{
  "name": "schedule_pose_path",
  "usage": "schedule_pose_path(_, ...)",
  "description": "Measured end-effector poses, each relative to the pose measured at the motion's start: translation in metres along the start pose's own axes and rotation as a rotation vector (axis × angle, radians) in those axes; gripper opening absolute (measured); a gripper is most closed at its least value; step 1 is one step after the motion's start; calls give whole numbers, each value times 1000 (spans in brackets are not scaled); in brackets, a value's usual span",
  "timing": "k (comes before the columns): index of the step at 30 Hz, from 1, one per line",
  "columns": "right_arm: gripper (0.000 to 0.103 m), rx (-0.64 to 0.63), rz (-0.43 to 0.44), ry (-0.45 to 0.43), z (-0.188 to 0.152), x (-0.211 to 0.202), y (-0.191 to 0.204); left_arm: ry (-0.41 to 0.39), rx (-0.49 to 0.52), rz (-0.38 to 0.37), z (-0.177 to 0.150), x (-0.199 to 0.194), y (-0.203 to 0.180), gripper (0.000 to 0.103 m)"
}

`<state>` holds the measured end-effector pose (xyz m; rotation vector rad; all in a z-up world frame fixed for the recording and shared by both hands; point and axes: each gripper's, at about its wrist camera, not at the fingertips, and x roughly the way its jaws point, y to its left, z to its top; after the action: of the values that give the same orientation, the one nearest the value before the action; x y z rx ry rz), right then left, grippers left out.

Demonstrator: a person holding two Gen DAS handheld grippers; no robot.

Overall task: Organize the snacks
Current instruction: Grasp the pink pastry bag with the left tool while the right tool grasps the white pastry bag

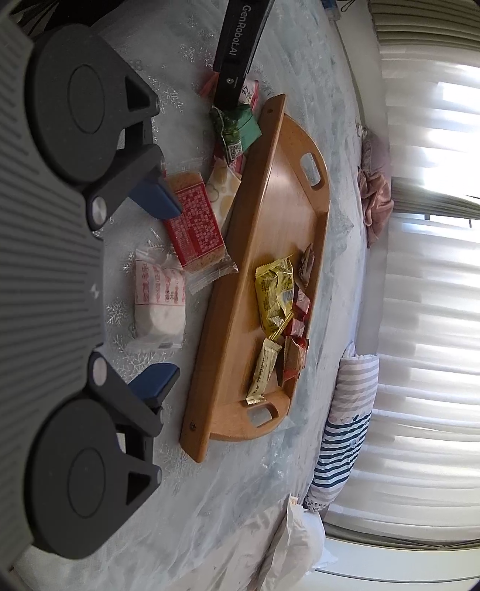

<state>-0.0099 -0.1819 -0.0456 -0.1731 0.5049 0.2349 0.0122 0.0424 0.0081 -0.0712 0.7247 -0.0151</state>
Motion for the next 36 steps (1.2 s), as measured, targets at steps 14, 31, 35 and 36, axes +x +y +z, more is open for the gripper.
schedule_pose_path(14,75,115,-56,-13,-2,-3,-11,21,-20,-23,2,-4,-1,46)
schedule_pose_path(31,44,185,-68,18,5,-4,-23,10,-27,-17,7,-23,5,29)
schedule_pose_path(35,44,222,-91,23,8,-5,-34,-9,-33,-8,12,-30,10,29)
schedule_pose_path(36,43,227,-93,21,9,-5,-36,-13,-37,-10,14,-31,11,29)
